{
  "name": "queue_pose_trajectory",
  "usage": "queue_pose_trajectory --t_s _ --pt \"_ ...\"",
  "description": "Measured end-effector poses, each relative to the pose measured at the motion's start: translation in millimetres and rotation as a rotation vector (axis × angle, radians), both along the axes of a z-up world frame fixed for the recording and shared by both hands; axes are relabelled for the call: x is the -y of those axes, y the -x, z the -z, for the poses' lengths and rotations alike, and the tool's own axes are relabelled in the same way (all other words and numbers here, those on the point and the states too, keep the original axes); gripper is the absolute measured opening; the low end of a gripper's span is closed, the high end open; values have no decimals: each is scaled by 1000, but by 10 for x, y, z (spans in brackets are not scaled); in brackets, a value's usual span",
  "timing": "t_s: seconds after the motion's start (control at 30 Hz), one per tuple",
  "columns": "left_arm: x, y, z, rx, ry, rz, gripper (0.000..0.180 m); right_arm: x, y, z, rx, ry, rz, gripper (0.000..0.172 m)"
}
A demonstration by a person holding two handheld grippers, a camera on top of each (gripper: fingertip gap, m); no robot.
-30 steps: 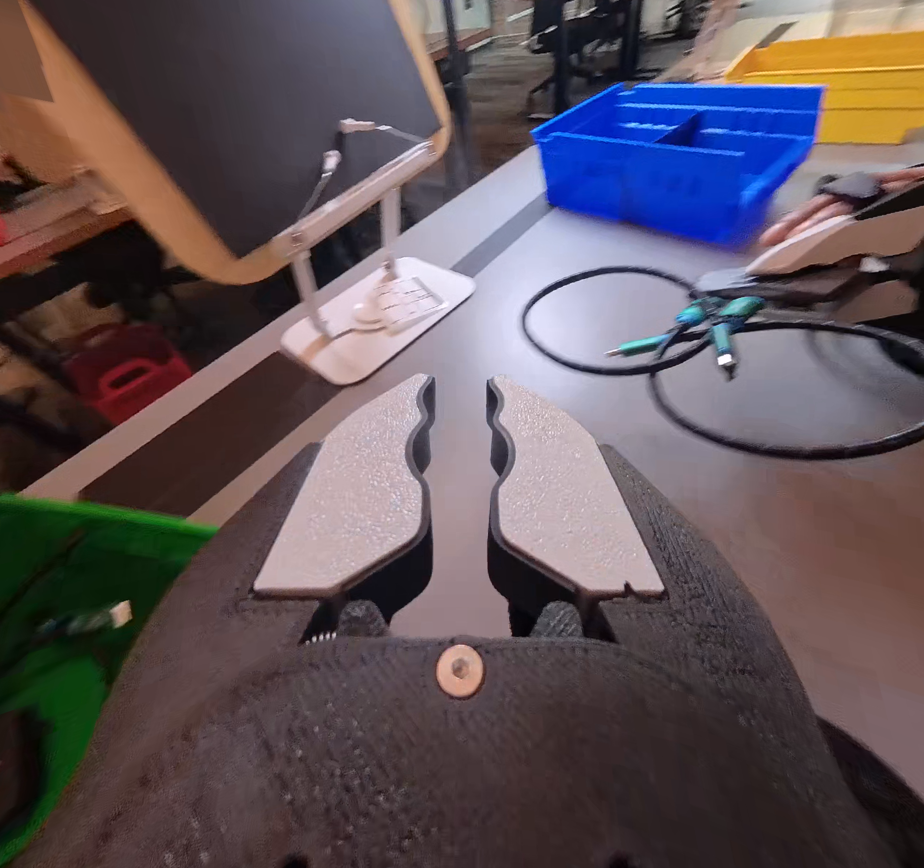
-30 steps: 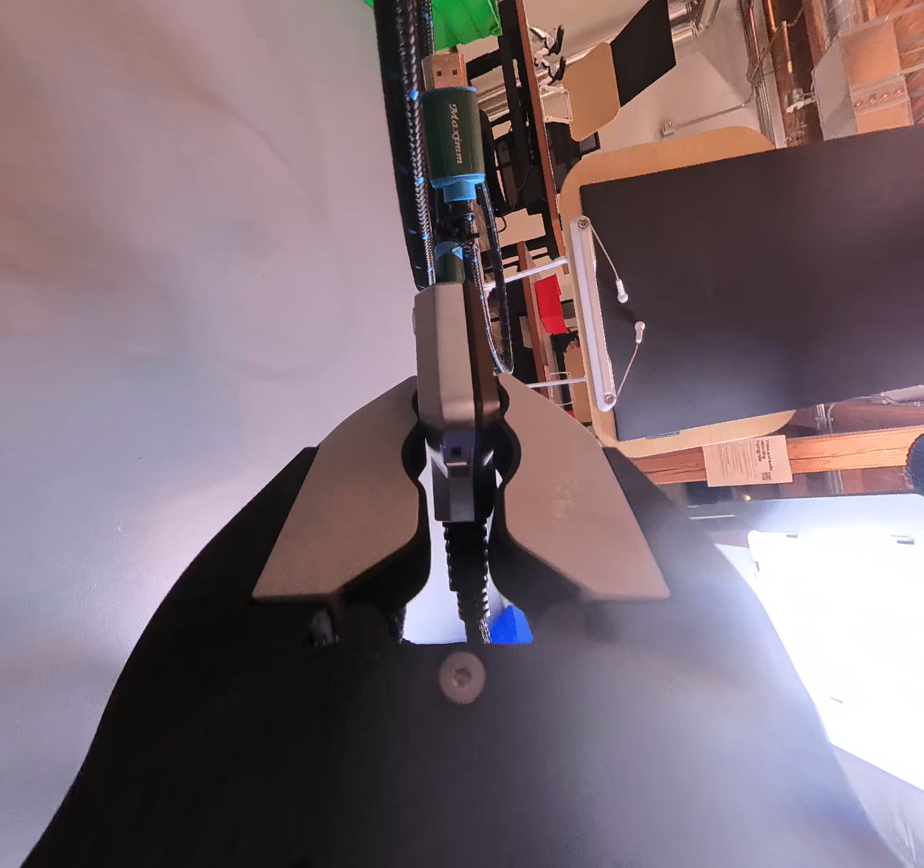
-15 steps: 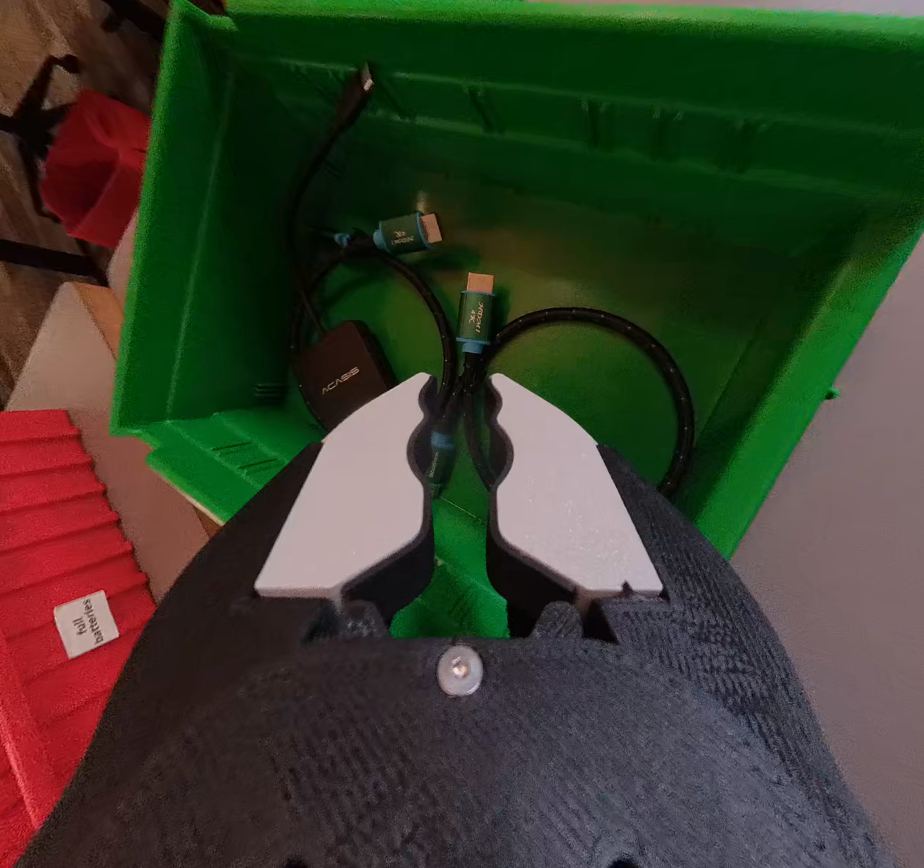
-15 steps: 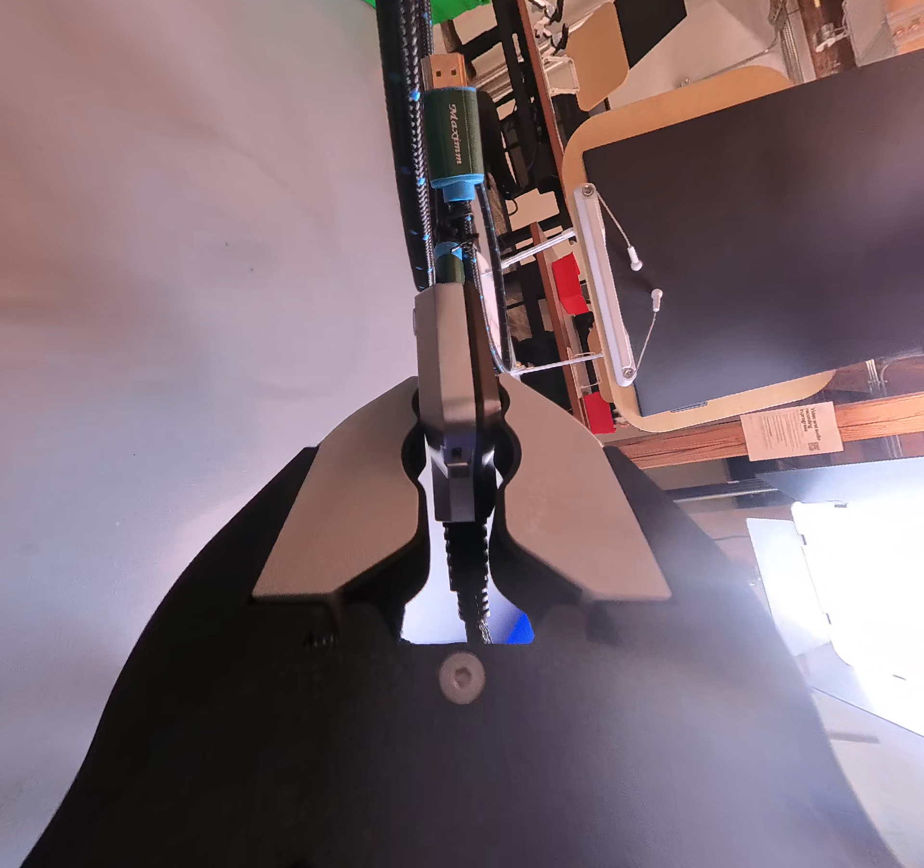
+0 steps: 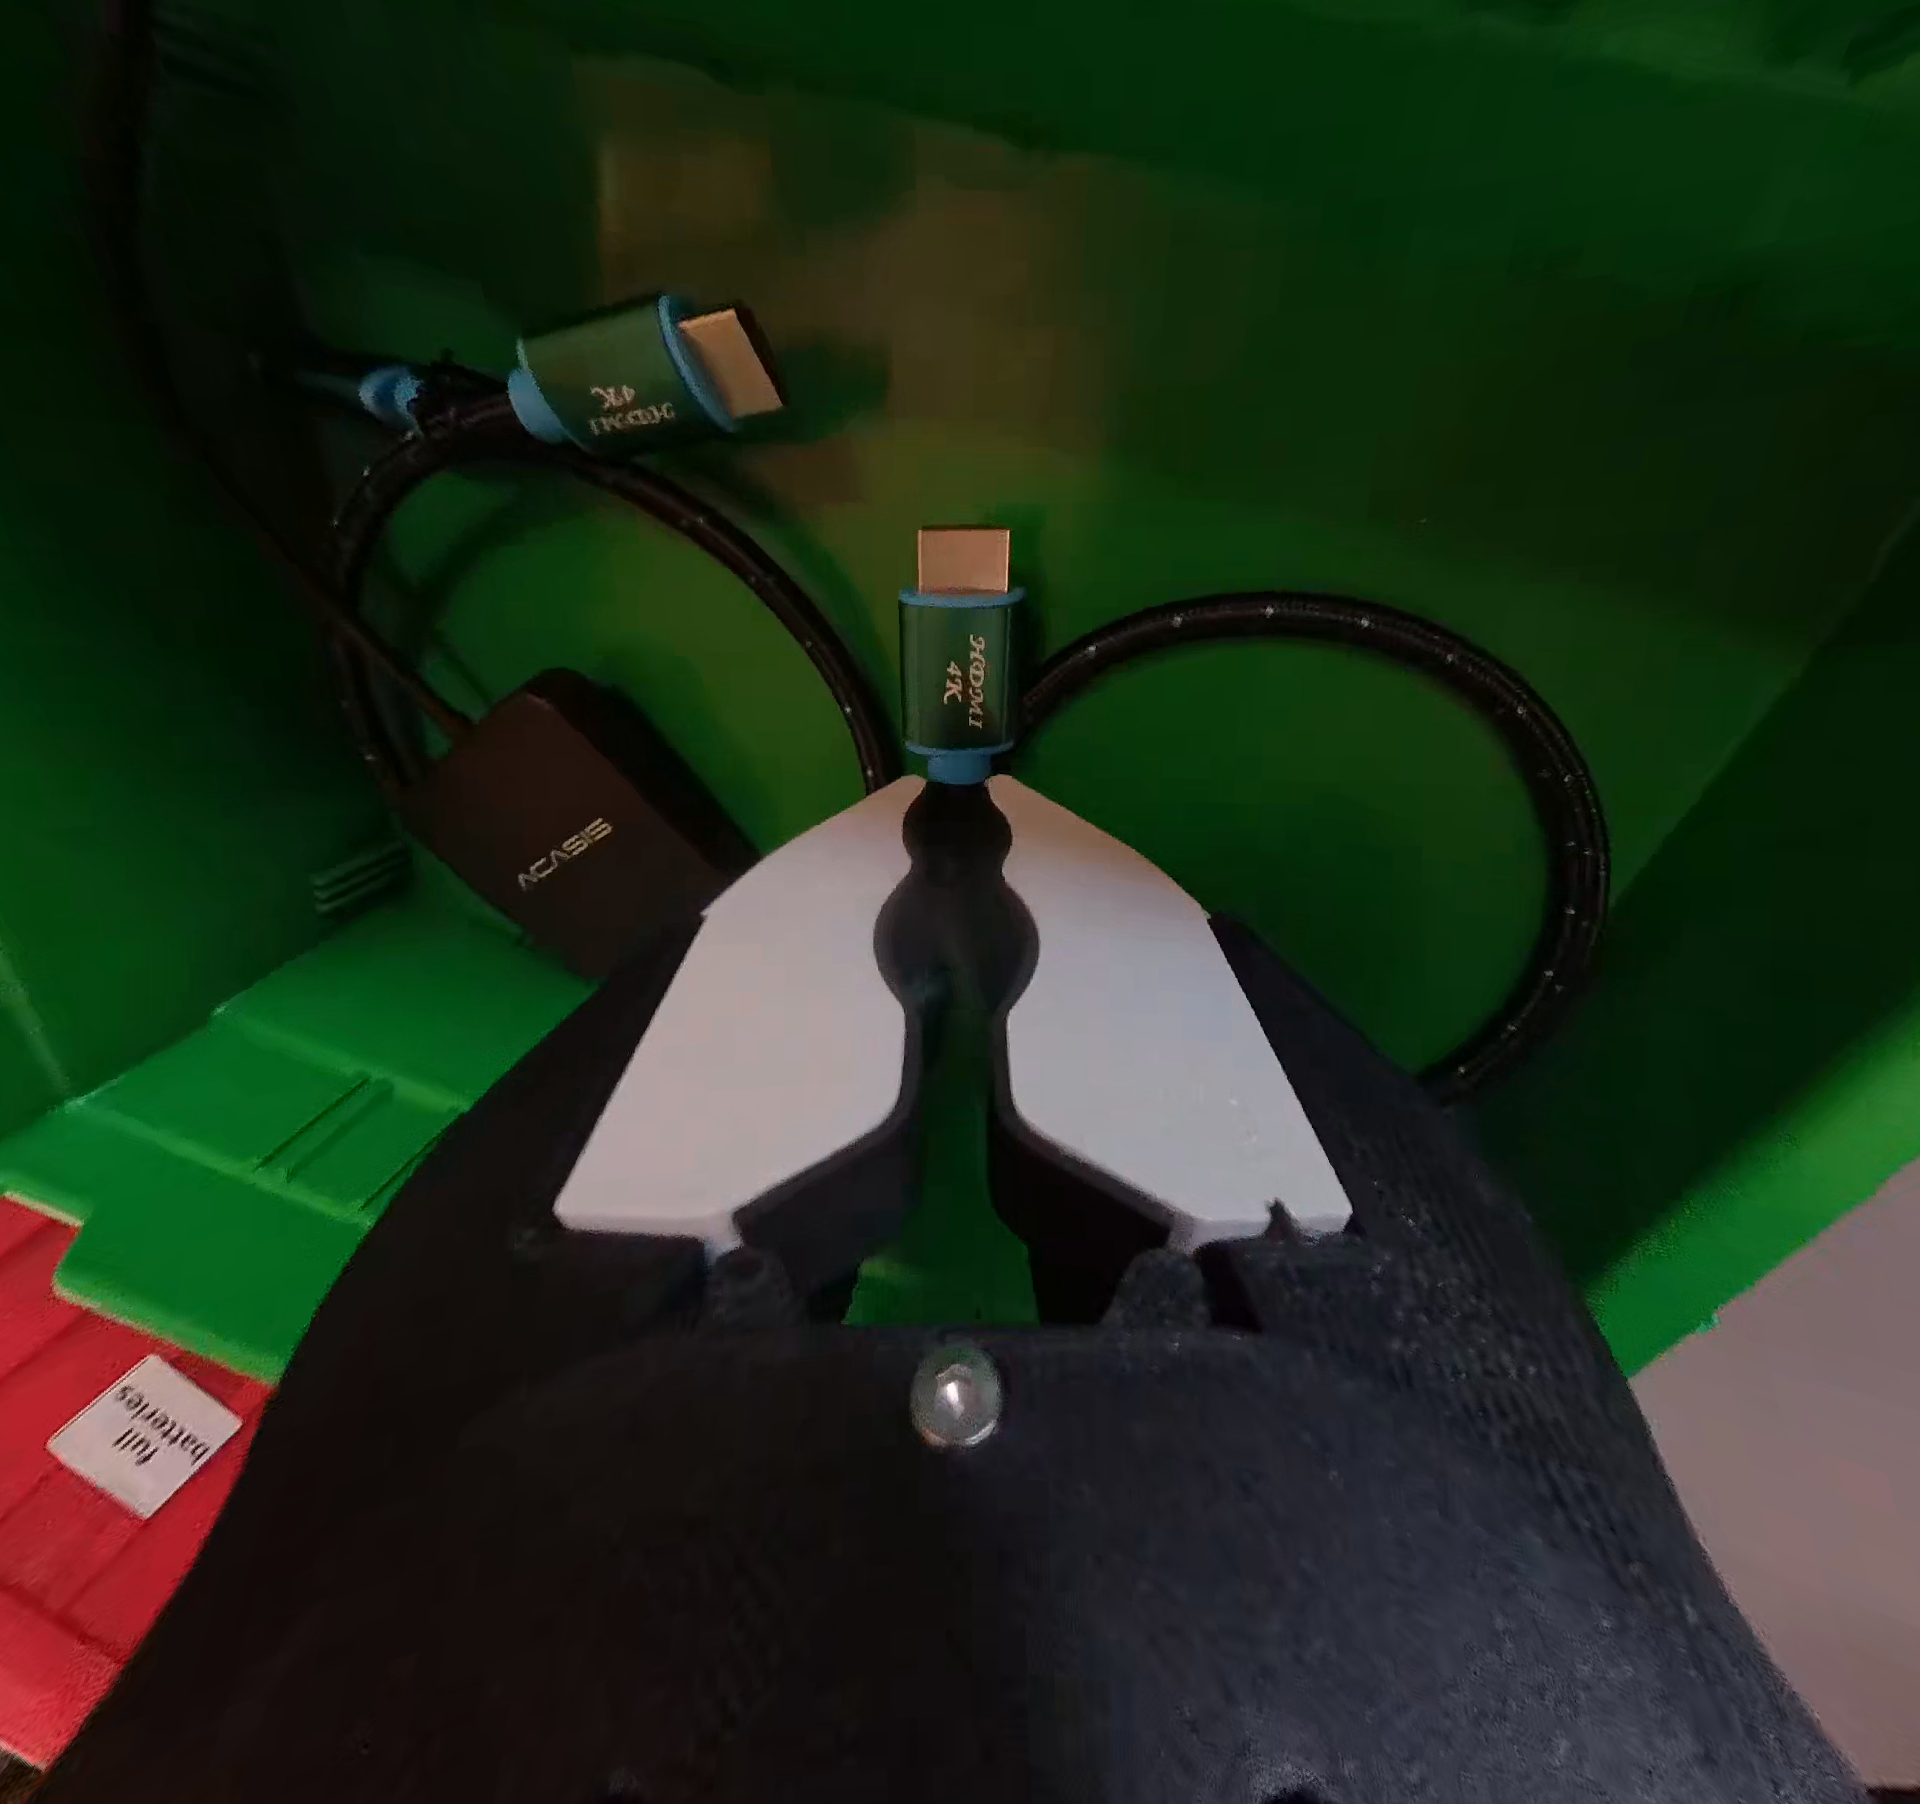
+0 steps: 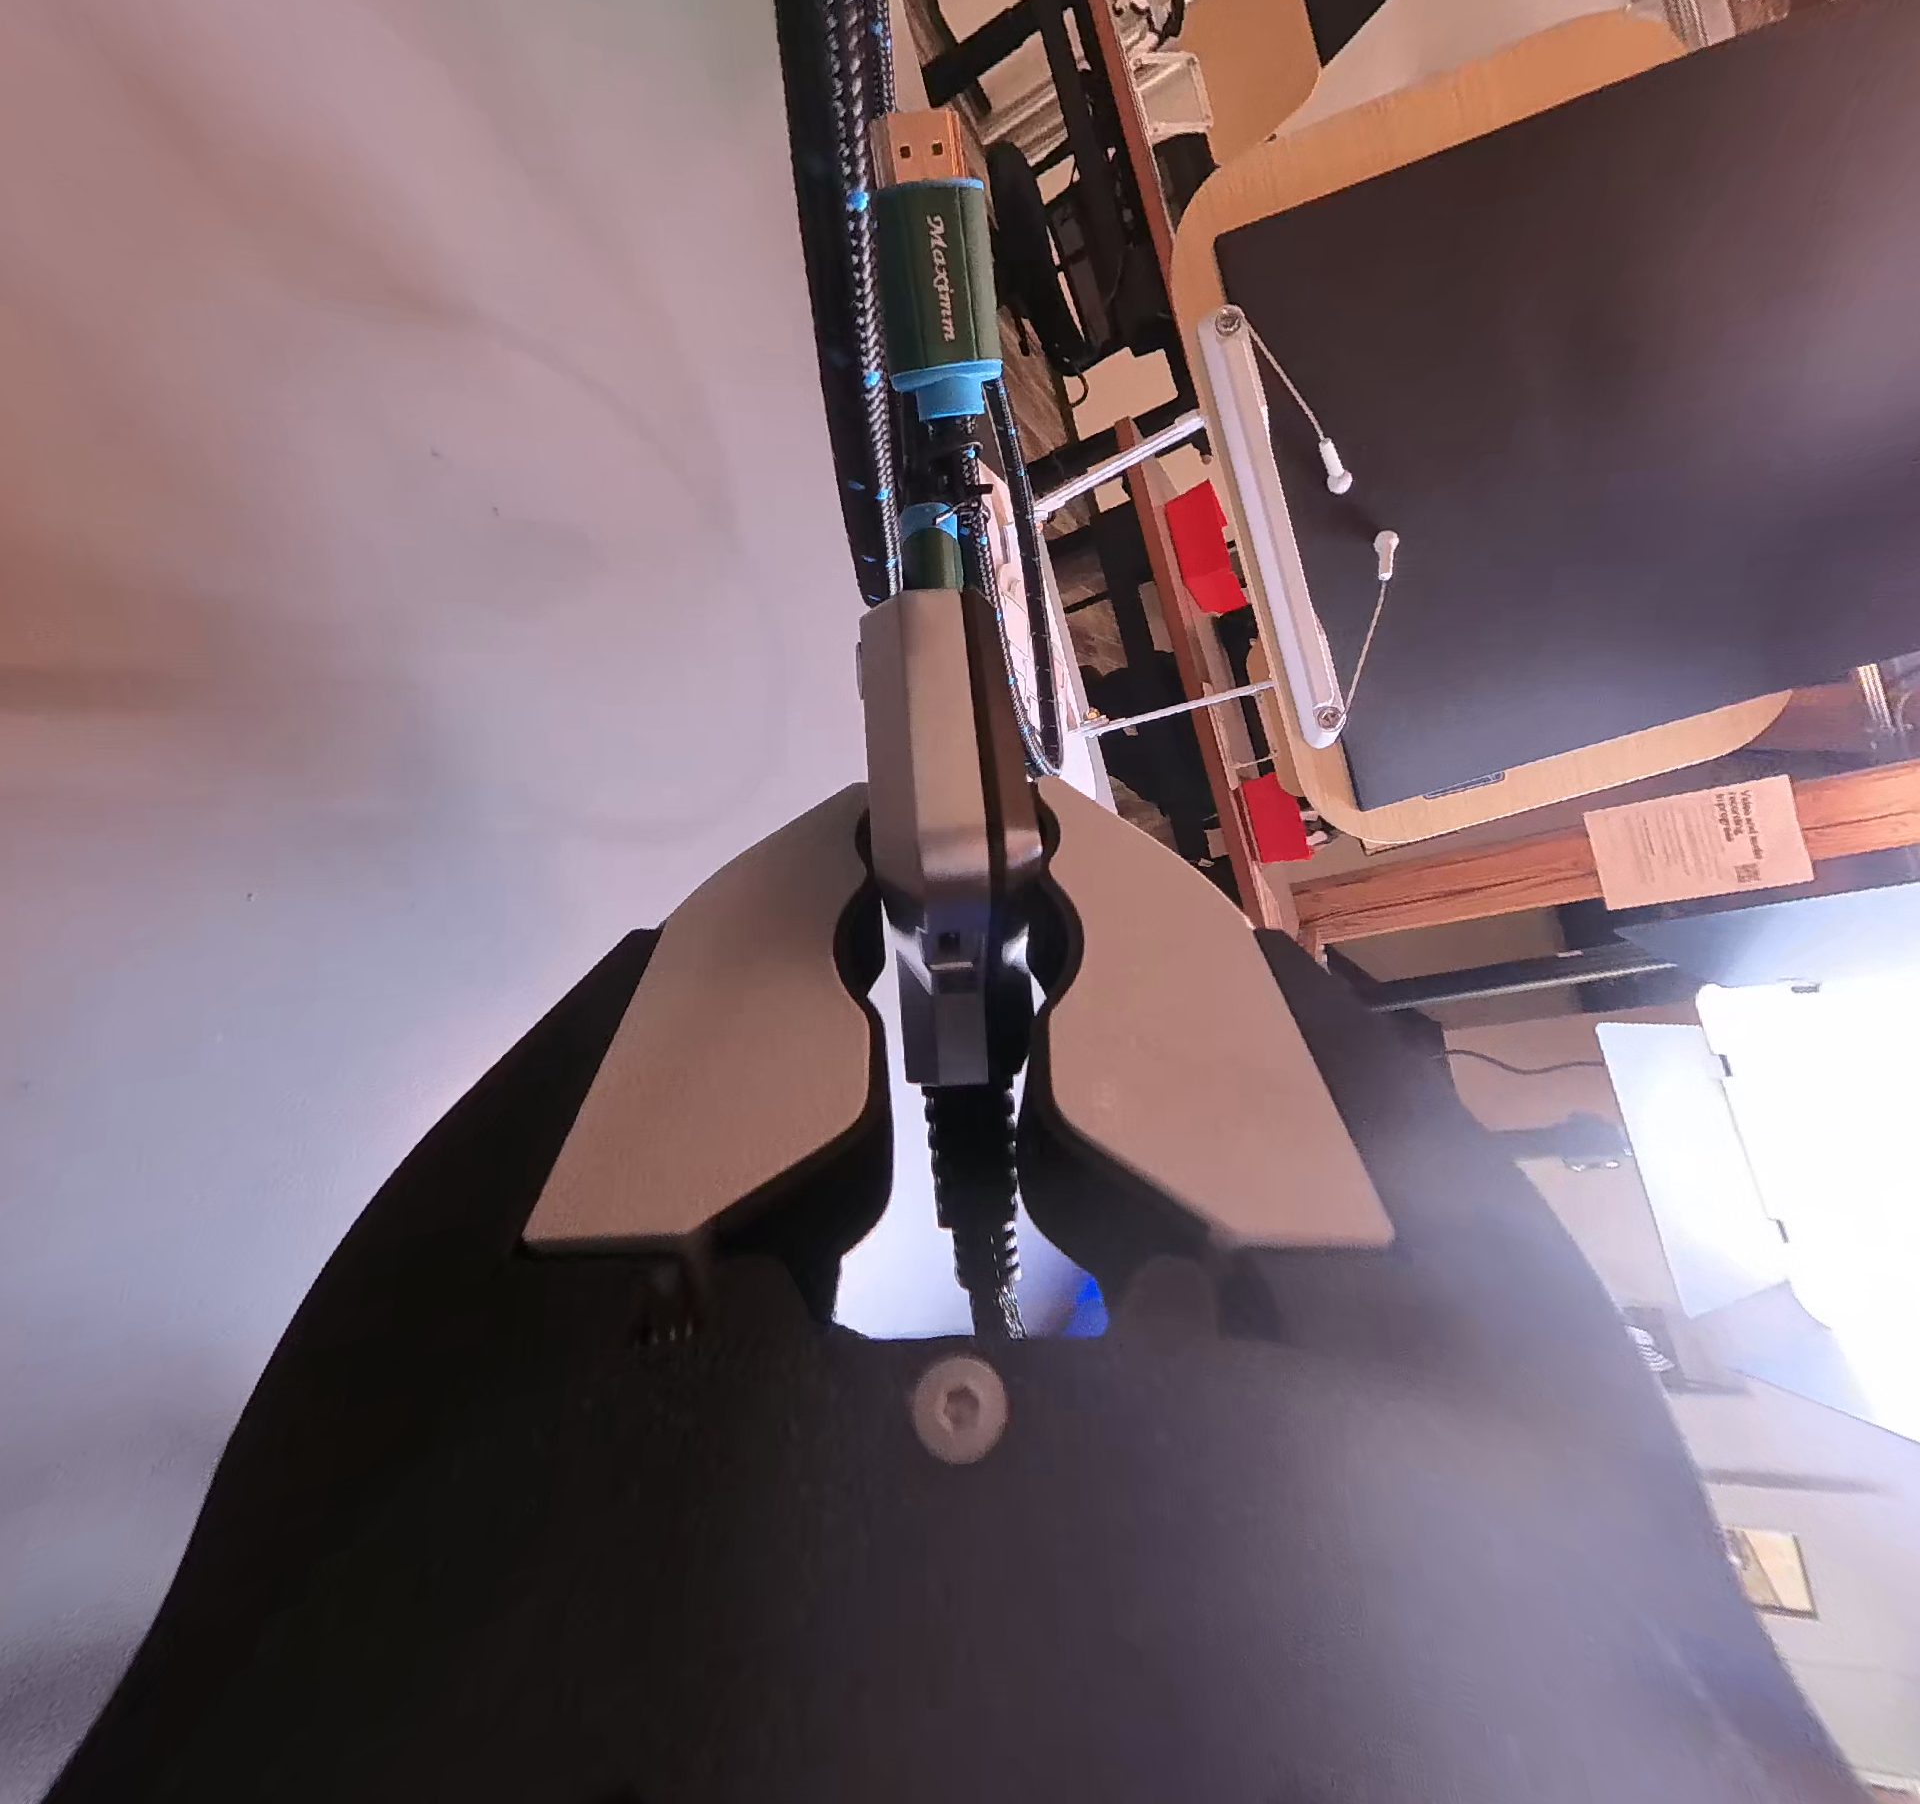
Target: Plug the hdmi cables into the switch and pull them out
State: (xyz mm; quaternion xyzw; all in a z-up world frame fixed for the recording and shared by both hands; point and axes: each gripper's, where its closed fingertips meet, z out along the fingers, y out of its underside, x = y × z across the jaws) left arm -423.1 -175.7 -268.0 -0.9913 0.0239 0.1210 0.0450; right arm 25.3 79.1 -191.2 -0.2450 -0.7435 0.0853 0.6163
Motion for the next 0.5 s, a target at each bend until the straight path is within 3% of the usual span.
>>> queue_pose_trajectory --t_s 0.13,0.37,0.43,0.5 --pt "-4 -64 -293 13 -36 11 1 -7 -24 -22 -8 7 -1 23" --pt "-118 -261 -1200 -36 -244 57 0 -12 -34 -40 -16 17 -5 23" --pt "-141 -268 -1260 -76 -263 67 0 -1 -34 -45 -17 20 -10 23" --pt "-157 -275 -1129 -67 -258 58 0 12 -35 -49 -18 23 -14 23"
